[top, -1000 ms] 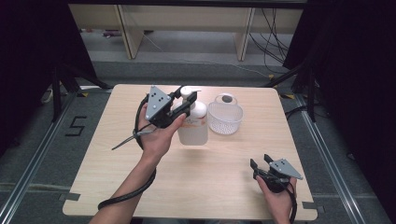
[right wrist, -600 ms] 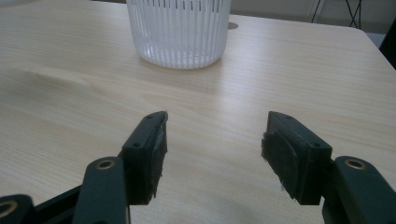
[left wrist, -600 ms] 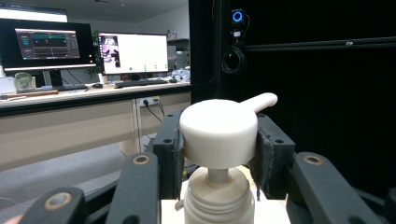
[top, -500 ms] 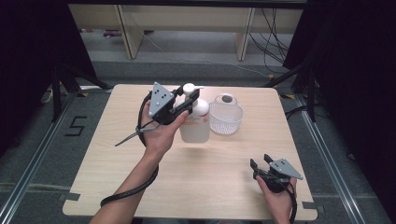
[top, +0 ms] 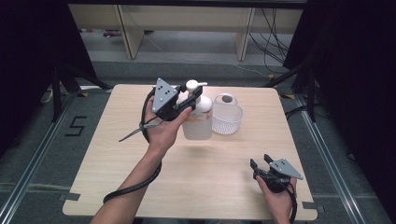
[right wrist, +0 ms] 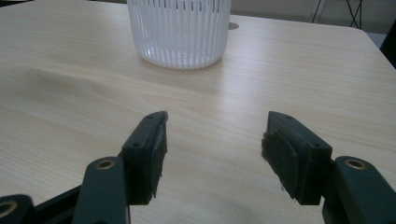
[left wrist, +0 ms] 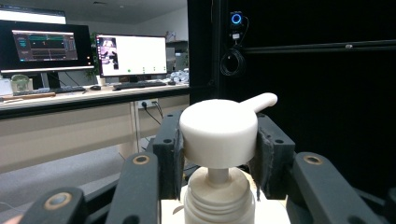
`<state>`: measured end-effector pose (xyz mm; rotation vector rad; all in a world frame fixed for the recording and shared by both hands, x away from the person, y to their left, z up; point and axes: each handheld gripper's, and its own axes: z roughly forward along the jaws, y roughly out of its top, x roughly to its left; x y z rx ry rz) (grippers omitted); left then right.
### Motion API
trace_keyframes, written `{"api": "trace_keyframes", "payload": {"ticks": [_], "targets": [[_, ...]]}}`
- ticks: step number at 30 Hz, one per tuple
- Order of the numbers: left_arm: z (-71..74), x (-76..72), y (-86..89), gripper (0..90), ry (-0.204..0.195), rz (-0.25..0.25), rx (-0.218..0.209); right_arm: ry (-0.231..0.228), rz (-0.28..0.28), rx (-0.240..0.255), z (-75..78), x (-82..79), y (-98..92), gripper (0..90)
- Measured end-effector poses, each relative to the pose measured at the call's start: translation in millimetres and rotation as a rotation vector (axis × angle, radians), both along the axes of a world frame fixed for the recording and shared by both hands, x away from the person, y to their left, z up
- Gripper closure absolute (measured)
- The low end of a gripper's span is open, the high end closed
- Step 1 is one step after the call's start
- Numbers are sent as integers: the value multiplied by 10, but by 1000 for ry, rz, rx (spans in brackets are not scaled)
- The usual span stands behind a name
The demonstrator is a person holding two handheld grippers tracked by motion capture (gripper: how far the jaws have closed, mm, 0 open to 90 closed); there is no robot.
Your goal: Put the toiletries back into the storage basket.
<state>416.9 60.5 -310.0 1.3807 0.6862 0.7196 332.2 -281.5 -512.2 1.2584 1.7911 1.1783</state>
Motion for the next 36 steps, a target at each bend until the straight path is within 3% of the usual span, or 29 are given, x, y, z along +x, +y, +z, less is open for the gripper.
{"api": "trace_keyframes", "payload": {"ticks": [36], "targets": [[108,165,-119,590,-11,0,0,-7,-4,7,-6,6,2,400]]}}
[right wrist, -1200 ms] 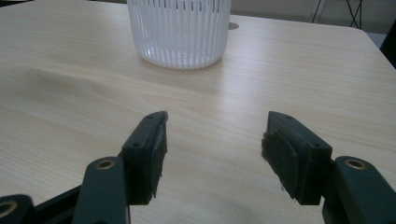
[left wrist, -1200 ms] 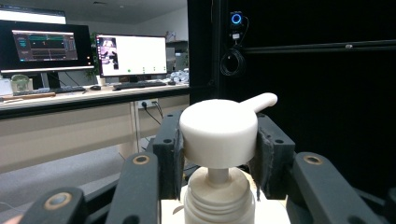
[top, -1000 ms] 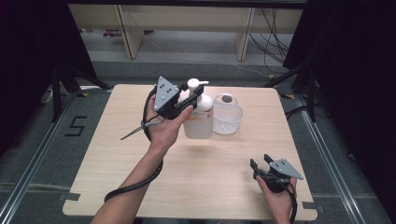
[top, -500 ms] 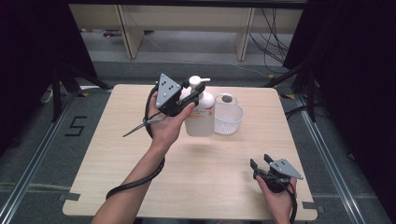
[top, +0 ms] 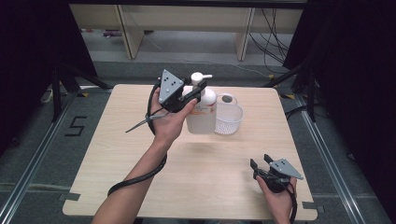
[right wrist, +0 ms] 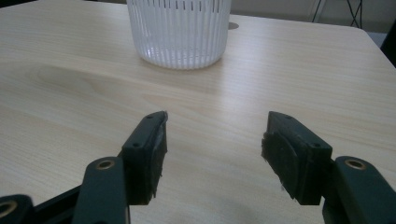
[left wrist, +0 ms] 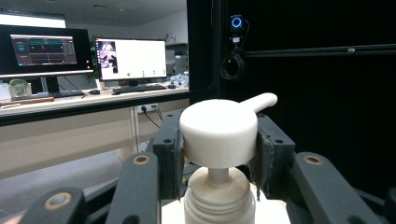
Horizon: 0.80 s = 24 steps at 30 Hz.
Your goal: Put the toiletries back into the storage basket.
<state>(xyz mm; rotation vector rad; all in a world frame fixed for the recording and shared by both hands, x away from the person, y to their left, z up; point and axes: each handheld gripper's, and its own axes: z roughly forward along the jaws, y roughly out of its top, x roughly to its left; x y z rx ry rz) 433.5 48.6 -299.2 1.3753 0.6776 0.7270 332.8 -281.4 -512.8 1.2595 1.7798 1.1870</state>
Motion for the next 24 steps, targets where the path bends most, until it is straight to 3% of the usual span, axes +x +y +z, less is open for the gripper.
{"api": "trace_keyframes", "payload": {"ticks": [1,2,4,6,7,8,19,22,23,24], "targets": [[2,5,-7,590,1,0,-3,-1,-1,1,-1,1,0,399],[3,11,-13,590,1,-1,-5,27,-16,34,-1,-17,26,399],[7,21,-21,590,3,-1,-1,0,-1,2,0,1,-3,399],[8,29,-33,590,4,-3,0,32,-12,42,-1,-19,31,399],[9,33,-38,590,3,-4,4,-2,-3,1,-1,-1,2,399],[10,37,-41,590,3,-5,8,2,-2,-2,1,-2,1,399],[48,70,-60,590,0,-6,-2,-2,-2,0,-1,0,1,399],[74,77,-55,590,0,-5,-1,28,-10,41,-1,-17,24,398],[80,79,-55,590,-2,-6,-3,1,-1,4,1,-1,-3,398],[87,81,-53,590,-2,-6,-4,1,-1,3,0,0,-2,398]]}}
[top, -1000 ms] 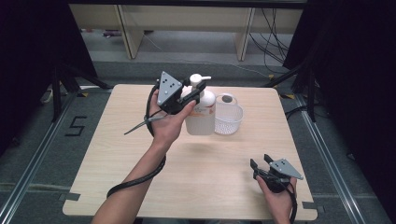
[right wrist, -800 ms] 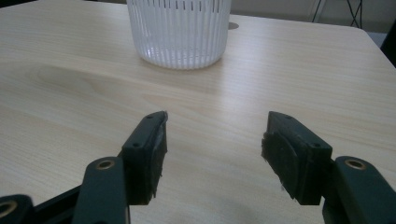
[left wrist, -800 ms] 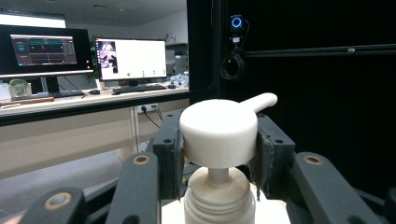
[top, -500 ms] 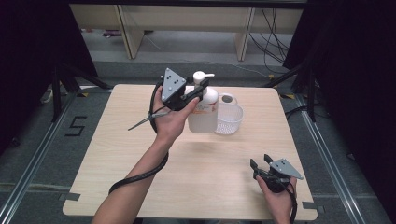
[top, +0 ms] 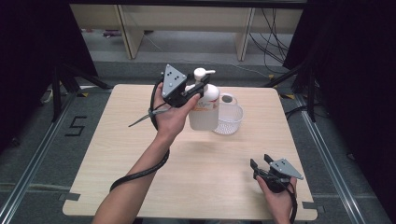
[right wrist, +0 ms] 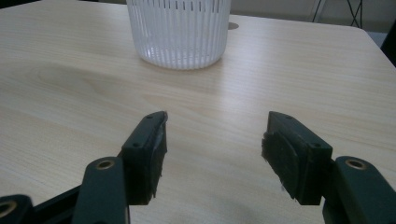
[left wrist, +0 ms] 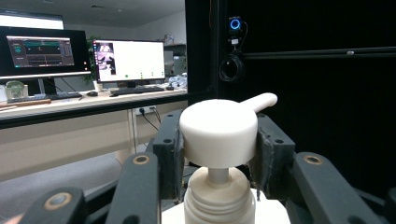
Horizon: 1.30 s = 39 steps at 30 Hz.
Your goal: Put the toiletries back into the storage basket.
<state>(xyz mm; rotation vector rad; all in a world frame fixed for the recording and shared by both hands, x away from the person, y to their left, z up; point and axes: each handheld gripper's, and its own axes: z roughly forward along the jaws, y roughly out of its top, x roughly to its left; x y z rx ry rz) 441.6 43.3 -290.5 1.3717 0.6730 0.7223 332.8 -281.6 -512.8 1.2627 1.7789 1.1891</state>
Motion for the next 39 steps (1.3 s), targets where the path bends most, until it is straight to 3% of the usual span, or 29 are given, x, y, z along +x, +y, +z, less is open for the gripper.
{"api": "trace_keyframes", "payload": {"ticks": [1,3,12,13,15,23,25,27,28,39], "targets": [[9,3,2,590,0,0,0,23,-16,33,-2,-17,30,398],[17,8,-3,590,-2,1,-4,0,-2,0,-1,-2,4,398],[41,43,-26,590,-2,2,5,13,1,20,-4,-7,14,397],[44,49,-32,590,-3,1,5,6,0,-4,4,-10,-2,397],[52,64,-41,590,-3,3,8,17,0,15,-1,-8,12,397],[109,109,-78,590,-11,1,1,2,1,2,0,0,0,398],[129,118,-93,590,-13,0,0,27,-9,36,-2,-15,31,398],[144,127,-108,590,-15,0,3,-1,3,-2,0,0,2,397],[151,134,-119,590,-14,-2,-1,12,-6,18,-3,-8,17,397],[158,194,-183,590,-15,-7,4,4,3,3,1,-3,-2,397]]}}
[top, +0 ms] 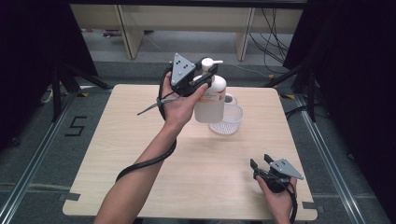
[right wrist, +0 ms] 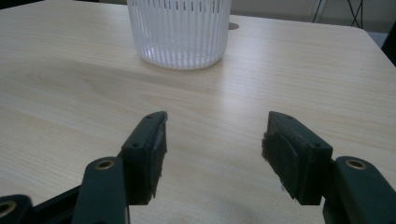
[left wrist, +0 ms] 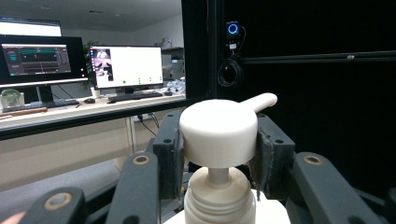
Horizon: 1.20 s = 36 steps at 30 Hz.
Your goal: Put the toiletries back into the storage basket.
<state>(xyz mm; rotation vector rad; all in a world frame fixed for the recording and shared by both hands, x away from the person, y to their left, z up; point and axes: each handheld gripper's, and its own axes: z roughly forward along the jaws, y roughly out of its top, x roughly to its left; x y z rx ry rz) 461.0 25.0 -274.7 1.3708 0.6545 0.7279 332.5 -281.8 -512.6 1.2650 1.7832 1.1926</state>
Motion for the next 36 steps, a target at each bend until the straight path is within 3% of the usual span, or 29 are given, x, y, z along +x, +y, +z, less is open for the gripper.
{"api": "trace_keyframes", "payload": {"ticks": [23,25,27,31,36], "targets": [[32,95,-126,590,-7,-3,-2,6,7,-11,-2,5,-11,397],[30,103,-139,590,-6,-5,-3,28,-2,18,-8,5,14,397],[30,111,-155,590,-8,-7,-4,17,-4,5,-6,7,6,397],[38,128,-175,590,-15,-3,2,29,17,33,-5,5,5,397],[38,143,-212,590,-8,-13,-2,36,18,32,1,-1,1,397]]}}
